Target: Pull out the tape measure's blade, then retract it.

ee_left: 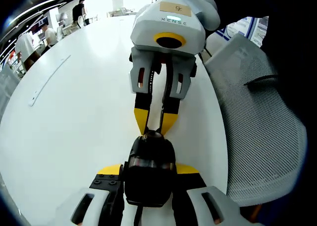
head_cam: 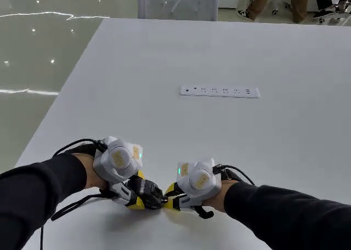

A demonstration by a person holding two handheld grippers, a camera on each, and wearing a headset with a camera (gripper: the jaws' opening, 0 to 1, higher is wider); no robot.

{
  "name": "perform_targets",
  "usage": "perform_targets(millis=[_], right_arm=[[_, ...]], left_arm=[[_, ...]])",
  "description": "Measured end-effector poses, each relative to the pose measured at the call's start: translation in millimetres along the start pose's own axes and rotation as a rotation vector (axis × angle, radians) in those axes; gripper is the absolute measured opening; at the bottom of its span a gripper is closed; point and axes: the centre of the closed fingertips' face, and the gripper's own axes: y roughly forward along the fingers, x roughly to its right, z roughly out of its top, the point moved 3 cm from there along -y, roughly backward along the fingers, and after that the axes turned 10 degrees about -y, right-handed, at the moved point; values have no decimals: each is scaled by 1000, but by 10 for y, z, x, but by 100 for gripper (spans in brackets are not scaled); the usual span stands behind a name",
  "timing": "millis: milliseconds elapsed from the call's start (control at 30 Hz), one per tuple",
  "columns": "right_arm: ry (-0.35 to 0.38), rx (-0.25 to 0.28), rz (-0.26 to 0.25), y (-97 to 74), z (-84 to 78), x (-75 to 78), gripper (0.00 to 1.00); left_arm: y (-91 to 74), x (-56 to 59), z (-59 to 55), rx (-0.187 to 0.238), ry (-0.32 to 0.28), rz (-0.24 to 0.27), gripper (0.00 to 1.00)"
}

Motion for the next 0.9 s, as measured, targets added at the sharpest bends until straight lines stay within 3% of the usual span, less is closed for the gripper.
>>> perform_targets(millis=[900], right_arm=[[32, -18, -1, -226, -233, -25, 9]], left_arm=[[7, -6, 14, 8, -3, 10, 33]])
